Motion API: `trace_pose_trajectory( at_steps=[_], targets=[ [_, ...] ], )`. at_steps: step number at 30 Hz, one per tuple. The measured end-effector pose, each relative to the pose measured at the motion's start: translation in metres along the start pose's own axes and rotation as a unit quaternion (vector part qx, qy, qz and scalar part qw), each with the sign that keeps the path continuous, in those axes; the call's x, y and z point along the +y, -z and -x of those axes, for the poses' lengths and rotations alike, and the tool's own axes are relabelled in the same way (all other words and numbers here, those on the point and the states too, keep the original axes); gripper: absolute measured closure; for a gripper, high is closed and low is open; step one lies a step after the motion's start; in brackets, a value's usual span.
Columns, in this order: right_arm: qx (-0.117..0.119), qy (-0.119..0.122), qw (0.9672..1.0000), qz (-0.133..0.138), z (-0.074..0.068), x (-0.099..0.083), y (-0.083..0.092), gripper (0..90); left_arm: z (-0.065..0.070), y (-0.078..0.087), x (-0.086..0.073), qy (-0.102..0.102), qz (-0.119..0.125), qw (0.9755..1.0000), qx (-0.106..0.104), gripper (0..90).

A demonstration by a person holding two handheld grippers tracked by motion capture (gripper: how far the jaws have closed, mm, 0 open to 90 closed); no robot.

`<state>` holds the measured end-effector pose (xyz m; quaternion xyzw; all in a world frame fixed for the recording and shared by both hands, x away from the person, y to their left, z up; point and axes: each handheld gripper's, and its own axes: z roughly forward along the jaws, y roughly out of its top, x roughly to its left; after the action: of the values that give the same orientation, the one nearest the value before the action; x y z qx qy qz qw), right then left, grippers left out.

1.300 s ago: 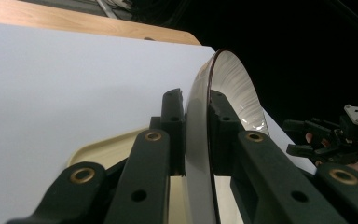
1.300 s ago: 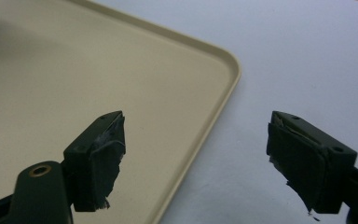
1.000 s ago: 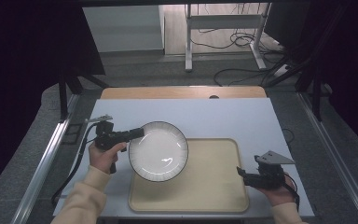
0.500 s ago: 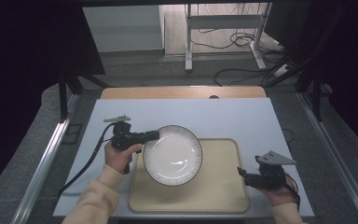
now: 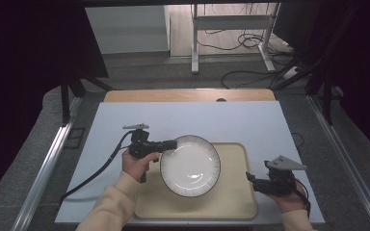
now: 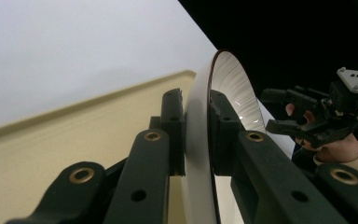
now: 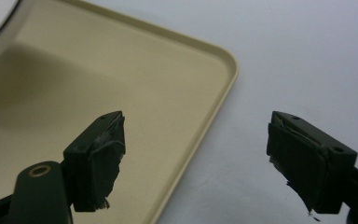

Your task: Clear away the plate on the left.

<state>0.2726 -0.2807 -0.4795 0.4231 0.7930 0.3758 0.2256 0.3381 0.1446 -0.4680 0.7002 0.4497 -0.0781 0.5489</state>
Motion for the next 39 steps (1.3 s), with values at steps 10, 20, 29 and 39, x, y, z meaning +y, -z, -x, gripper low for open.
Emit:
trace_pose_trajectory(
  at_steps=[10, 20, 29, 39],
  targets=[
    [0.003, 0.001, 1.0, -0.003, 0.0, -0.001, -0.001, 19.7, -0.01, -0.023, -0.011, 0.01, -0.029, 0.9995, 0.012, 78.8],
    [0.008, 0.012, 0.9998, -0.014, -0.002, -0.002, -0.003, 19.6, -0.022, -0.037, -0.014, 0.025, -0.05, 0.9981, 0.025, 78.9],
    [0.008, 0.017, 0.9996, -0.021, -0.002, -0.003, -0.005, 19.5, -0.036, -0.044, -0.012, 0.036, -0.075, 0.996, 0.031, 80.1],
    [0.007, 0.02, 0.9994, -0.027, -0.003, -0.003, -0.006, 19.4, -0.04, -0.052, -0.02, -0.005, -0.111, 0.9904, 0.083, 74.7]
  ],
)
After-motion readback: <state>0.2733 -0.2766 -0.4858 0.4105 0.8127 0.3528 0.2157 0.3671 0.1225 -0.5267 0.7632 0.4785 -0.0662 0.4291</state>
